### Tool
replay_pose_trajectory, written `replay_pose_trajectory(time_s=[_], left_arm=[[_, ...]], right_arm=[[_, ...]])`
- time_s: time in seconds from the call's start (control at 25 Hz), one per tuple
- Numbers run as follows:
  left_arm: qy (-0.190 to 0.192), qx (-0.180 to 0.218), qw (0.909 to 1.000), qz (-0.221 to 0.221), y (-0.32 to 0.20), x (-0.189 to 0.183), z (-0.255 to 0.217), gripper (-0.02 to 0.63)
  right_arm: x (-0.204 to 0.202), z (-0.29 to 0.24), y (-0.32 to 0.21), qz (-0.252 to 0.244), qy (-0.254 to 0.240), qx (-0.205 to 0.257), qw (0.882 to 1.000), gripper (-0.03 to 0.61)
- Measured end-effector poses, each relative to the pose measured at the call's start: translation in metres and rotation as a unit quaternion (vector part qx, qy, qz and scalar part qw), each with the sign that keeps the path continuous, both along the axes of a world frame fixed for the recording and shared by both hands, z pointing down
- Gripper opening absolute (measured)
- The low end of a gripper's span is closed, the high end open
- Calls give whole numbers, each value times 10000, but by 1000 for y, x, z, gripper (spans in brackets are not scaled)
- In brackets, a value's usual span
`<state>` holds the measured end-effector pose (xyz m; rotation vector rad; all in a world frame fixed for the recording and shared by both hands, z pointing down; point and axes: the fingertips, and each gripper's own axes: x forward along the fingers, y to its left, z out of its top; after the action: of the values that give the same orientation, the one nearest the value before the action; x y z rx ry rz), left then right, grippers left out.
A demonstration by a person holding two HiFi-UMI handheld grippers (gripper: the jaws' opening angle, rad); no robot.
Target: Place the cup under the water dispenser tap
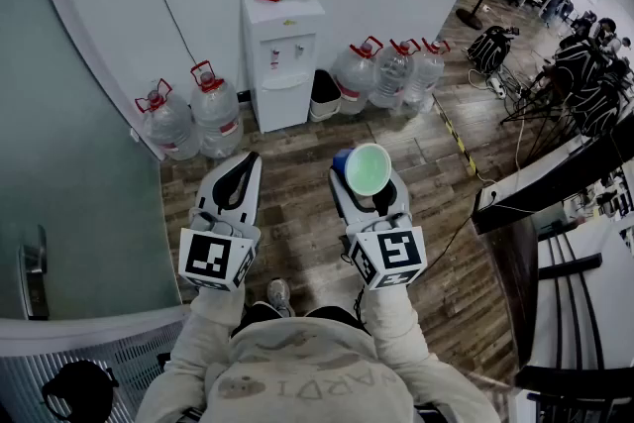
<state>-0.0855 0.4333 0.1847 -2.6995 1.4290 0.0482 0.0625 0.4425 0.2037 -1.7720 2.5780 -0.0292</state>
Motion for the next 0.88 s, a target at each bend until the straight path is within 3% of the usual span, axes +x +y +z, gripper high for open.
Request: replay_pose_trajectory(time_s=[0.88], left_arm=[[32,179,9997,186,-61,-27,-2,5]], right_arm=[[-36,6,-57,124,76,135,9998,273]])
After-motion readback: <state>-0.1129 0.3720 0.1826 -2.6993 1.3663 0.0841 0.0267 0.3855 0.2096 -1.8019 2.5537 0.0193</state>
